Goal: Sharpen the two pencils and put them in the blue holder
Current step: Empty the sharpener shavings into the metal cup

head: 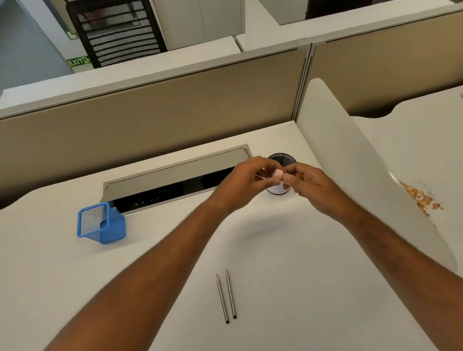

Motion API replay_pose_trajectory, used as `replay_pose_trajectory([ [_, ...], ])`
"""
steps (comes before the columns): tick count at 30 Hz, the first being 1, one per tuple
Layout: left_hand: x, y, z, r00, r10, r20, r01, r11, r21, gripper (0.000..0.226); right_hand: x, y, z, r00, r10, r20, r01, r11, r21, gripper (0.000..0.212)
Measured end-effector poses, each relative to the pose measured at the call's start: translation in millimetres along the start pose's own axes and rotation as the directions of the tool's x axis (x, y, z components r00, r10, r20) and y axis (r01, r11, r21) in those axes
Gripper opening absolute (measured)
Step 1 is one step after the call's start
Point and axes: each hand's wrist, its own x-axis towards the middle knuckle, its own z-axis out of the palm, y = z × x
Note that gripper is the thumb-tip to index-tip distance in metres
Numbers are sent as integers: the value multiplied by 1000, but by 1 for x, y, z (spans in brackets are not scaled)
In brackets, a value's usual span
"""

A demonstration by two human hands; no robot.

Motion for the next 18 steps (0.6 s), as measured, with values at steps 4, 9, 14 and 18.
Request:
replay_pose_trajectory([
  [4,27,-12,6,1000,-28,-6,27,998,-53,22,25,8,-17,1000,12,21,-11,999,-42,19],
  [9,52,-20,13,998,-62,-28,58,992,-109,20,46,16,-28,1000,7,-12,-8,997,-82,19],
  [14,70,-24,14,998,-57,2,56,994,-94,20,60,23,-41,1000,12,8,-10,993,-120,22],
  [18,78,-30,19,996,-81,-42,75,991,-115,24,68,30,-44,1000,1,-5,-2,990,-138,22],
])
